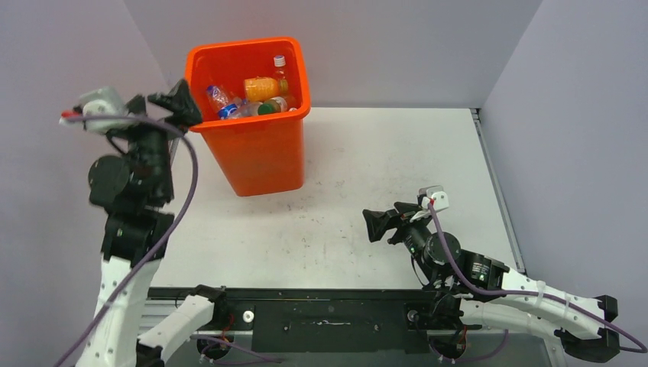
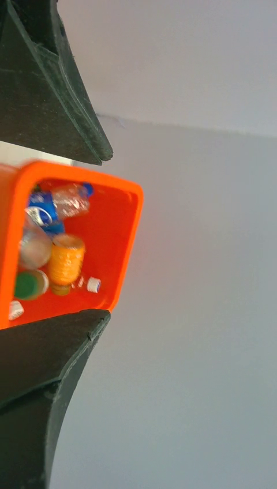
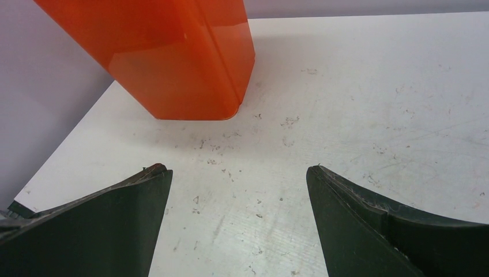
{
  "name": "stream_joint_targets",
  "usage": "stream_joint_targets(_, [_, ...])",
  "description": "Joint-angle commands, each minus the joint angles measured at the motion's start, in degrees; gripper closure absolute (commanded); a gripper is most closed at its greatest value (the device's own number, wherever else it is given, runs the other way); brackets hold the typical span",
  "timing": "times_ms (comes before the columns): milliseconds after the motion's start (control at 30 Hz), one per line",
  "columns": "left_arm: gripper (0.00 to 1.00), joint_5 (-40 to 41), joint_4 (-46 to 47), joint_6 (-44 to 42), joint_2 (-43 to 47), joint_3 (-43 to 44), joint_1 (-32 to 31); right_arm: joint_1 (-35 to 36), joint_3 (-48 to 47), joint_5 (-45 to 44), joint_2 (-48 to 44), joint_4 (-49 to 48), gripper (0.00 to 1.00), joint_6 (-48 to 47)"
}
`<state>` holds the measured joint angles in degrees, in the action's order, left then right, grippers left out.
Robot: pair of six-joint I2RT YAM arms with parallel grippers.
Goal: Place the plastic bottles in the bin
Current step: Reset both arms
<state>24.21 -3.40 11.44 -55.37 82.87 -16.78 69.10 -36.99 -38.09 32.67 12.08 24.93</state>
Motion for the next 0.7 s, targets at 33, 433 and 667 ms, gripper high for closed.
stream_joint_targets(33, [0.04,10.59,-11.87,3.13,13.88,-13.82,0.34,0.37,-1.20,-0.42,0.56,-2.07,0.10,2.02])
stream_joint_targets(433, [0.04,14.40,-25.97,9.06,21.59,-35.88,0.34,0.33,2.18,-7.22,2.25,-6.85,0.10,11.43])
stream_joint_targets(667, [0.04,2.77,-15.49,0.16,24.97,-49.17,0.26,0.33,-3.05,-12.38,8.97,1.62,0.10,18.52])
